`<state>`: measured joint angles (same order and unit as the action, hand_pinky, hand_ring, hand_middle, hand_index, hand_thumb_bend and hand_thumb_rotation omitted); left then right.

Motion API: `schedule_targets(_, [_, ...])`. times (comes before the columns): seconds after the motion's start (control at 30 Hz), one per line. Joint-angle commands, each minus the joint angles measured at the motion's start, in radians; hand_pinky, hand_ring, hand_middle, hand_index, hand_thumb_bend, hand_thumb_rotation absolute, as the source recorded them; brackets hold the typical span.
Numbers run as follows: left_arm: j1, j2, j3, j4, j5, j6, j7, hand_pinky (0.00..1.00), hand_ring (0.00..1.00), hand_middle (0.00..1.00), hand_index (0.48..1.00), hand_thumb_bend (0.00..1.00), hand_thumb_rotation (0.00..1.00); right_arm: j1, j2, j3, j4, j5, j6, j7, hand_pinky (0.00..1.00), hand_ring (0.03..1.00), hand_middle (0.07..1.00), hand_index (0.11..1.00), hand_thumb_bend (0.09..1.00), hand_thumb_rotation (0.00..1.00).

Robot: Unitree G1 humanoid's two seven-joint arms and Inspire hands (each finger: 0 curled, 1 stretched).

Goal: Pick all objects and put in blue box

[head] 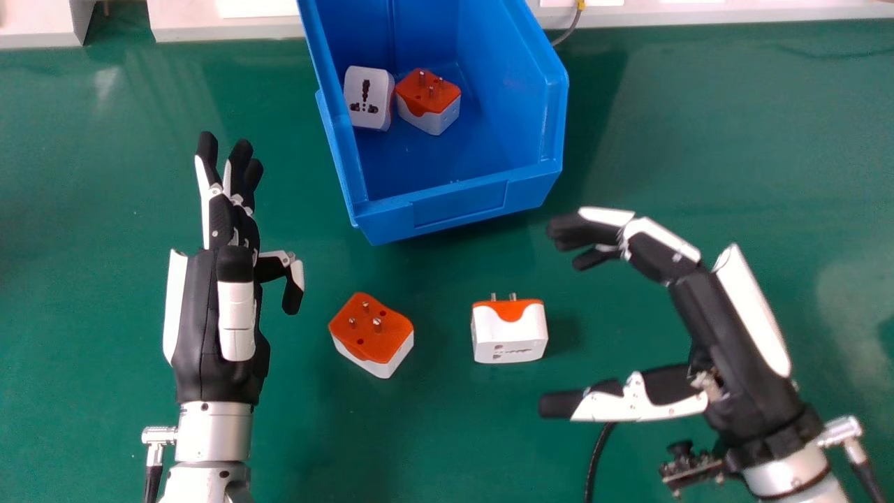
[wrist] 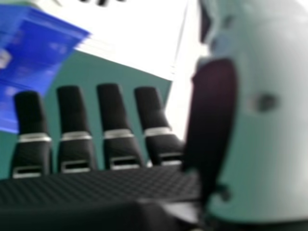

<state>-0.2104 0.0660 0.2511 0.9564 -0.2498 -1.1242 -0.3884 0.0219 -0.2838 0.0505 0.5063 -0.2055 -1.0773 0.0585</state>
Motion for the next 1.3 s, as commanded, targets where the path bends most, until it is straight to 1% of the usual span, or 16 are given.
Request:
schedule_targets(0.0, [0.003, 0.005, -0.003, -0.018, -0.005, -0.009, -0.004, 0.0, 1.0, 1.0, 0.998, 1.0, 1.0, -0.004, -0.007, -0.018, -0.008, -0.013, -0.001, -0.018, 0.64, 0.739, 0.764, 0.753, 0.971, 0.26])
schedule_targets(0.13, [0.001, 0.004, -0.004, -0.015, -0.003, -0.007, -0.004, 0.0, 1.0, 1.0, 0.998, 1.0, 1.0, -0.029, -0.014, -0.013, 0.032, -0.047, -0.007, -0.021, 0.67, 0.77, 0.793, 0.78, 0.989, 0.29])
schedule_targets(0.23, [0.002, 0.008, -0.004, -0.018, -0.006, -0.005, -0.009, 0.0, 1.0, 1.0, 0.997, 1.0, 1.0, -0.055, -0.015, -0.007, 0.079, -0.061, -0.023, -0.023, 0.67, 0.783, 0.804, 0.794, 0.995, 0.3])
schedule_targets(0.4, [0.006, 0.012, -0.002, -0.024, -0.018, -0.002, -0.021, 0.0, 1.0, 1.0, 0.995, 1.0, 1.0, -0.098, -0.009, 0.003, 0.164, -0.085, -0.058, -0.034, 0.68, 0.796, 0.815, 0.809, 1.0, 0.32])
schedule_targets(0.63, [0.001, 0.014, 0.0, -0.021, -0.024, 0.0, -0.027, 0.0, 1.0, 1.0, 0.994, 1.0, 1.0, -0.148, -0.006, 0.025, 0.262, -0.081, -0.086, -0.025, 0.7, 0.816, 0.835, 0.822, 1.0, 0.32])
schedule_targets(0.77, [-0.001, 0.014, -0.001, -0.023, -0.024, 0.001, -0.026, 0.0, 1.0, 1.0, 0.993, 1.0, 1.0, -0.177, -0.001, 0.043, 0.315, -0.074, -0.106, -0.021, 0.73, 0.84, 0.855, 0.836, 1.0, 0.32])
schedule_targets(1.03, [0.004, 0.016, -0.001, -0.033, -0.03, 0.003, -0.029, 0.0, 1.0, 1.0, 0.993, 1.0, 1.0, -0.235, 0.001, 0.069, 0.415, -0.072, -0.129, -0.005, 0.75, 0.851, 0.869, 0.845, 1.0, 0.31])
schedule_targets(1.2, [0.006, 0.017, 0.0, -0.04, -0.024, 0.004, -0.018, 0.0, 1.0, 1.0, 0.993, 1.0, 1.0, -0.295, -0.003, 0.086, 0.524, -0.078, -0.128, 0.02, 0.77, 0.854, 0.87, 0.85, 1.0, 0.29])
schedule_targets(1.27, [0.006, 0.018, 0.0, -0.041, -0.023, 0.004, -0.016, 0.0, 1.0, 1.0, 0.994, 1.0, 1.0, -0.314, -0.001, 0.089, 0.562, -0.077, -0.127, 0.027, 0.78, 0.857, 0.87, 0.852, 1.0, 0.29])
